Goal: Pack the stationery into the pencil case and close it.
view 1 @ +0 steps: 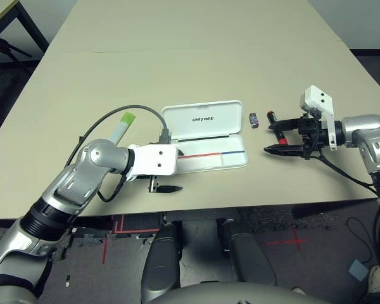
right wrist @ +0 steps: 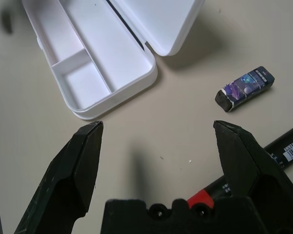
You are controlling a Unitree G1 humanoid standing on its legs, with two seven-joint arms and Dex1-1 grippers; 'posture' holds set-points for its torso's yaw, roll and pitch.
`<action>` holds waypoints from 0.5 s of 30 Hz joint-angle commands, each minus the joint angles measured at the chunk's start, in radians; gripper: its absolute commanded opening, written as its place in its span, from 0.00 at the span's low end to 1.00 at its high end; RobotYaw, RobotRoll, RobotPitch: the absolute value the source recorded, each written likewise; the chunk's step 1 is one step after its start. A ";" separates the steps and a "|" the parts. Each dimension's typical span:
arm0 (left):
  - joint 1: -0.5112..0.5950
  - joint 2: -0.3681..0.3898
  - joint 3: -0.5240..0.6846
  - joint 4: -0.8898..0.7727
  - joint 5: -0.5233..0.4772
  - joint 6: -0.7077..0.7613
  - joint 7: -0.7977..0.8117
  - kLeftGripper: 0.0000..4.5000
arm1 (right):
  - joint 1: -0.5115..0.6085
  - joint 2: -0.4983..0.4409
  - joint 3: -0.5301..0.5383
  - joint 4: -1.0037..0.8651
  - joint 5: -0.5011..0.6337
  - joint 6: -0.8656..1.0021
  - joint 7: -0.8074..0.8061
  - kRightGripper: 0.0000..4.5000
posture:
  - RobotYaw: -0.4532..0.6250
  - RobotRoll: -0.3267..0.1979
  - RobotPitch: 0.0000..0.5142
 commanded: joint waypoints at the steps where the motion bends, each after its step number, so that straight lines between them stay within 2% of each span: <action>1: 0.019 0.039 0.043 -0.039 -0.028 -0.013 -0.026 1.00 | -0.008 0.001 -0.031 -0.029 0.046 0.010 0.003 1.00 | 0.45 0.62 0.35; 6: 0.016 0.076 0.104 -0.053 -0.067 0.008 -0.046 1.00 | 0.002 -0.011 -0.078 -0.114 0.082 0.111 -0.084 1.00 | 0.44 0.62 0.35; 12: -0.008 0.114 0.143 -0.069 -0.109 0.055 -0.072 1.00 | 0.026 -0.031 -0.113 -0.269 0.088 0.378 -0.282 1.00 | 0.42 0.62 0.37; 15: -0.034 0.098 0.173 -0.074 -0.167 0.107 -0.066 1.00 | 0.022 -0.033 -0.119 -0.333 0.078 0.521 -0.405 1.00 | 0.41 0.62 0.38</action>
